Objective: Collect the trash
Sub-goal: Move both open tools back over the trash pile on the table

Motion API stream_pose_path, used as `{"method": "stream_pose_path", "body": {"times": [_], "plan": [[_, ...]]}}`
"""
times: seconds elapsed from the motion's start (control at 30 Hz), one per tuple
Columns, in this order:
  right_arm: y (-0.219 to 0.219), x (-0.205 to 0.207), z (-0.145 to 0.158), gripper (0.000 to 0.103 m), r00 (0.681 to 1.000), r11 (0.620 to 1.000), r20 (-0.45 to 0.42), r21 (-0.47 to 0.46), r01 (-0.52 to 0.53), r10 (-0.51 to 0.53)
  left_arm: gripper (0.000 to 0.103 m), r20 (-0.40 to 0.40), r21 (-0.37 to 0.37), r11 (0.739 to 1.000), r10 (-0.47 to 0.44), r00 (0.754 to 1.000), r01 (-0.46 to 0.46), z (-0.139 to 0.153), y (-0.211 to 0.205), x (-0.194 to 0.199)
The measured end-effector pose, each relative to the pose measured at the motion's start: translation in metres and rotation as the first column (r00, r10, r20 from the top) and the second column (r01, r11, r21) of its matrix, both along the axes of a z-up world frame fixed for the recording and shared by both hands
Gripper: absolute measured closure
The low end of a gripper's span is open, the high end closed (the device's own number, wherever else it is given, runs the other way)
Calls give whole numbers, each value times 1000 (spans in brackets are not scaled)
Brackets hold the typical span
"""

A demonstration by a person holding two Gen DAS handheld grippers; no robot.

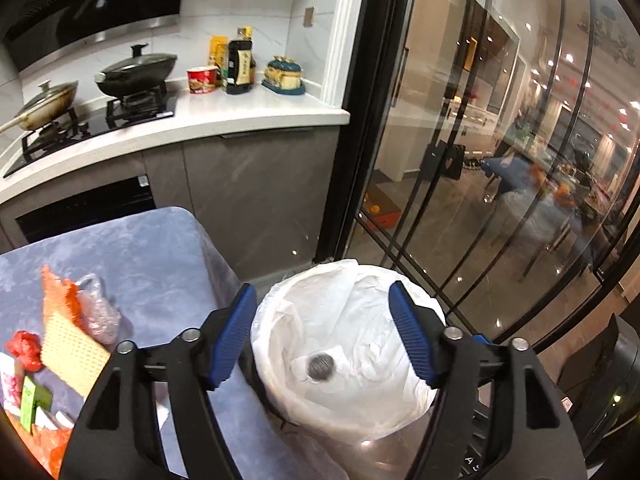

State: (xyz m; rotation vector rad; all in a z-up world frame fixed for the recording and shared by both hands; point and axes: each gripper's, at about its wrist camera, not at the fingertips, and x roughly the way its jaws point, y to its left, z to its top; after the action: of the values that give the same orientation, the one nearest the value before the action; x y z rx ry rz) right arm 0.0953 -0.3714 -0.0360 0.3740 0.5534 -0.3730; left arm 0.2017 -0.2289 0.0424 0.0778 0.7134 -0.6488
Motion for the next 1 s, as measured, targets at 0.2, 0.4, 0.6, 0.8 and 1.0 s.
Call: {"method": "stream_pose_path", "body": {"times": [0.2, 0.4, 0.6, 0.8, 1.0], "plan": [[24, -12, 20, 42, 999, 999, 36, -25, -35, 36, 30, 33, -5, 999, 54, 998, -54, 13, 35, -13], [56, -22, 38, 39, 993, 996, 74, -35, -87, 89, 22, 38, -17, 989, 149, 988, -149, 19, 92, -28], [94, -28, 45, 38, 984, 987, 83, -43, -152, 156, 19, 29, 4, 965, 260, 965, -261, 13, 159, -44], [133, -33, 46, 38, 974, 976, 73, -42, -213, 216, 18, 0, 27, 931, 363, 932, -363, 0, 221, -59], [167, -35, 40, 38, 962, 963, 46, -33, -268, 269, 18, -23, 48, 900, 435, 900, -434, -17, 267, -74]]}}
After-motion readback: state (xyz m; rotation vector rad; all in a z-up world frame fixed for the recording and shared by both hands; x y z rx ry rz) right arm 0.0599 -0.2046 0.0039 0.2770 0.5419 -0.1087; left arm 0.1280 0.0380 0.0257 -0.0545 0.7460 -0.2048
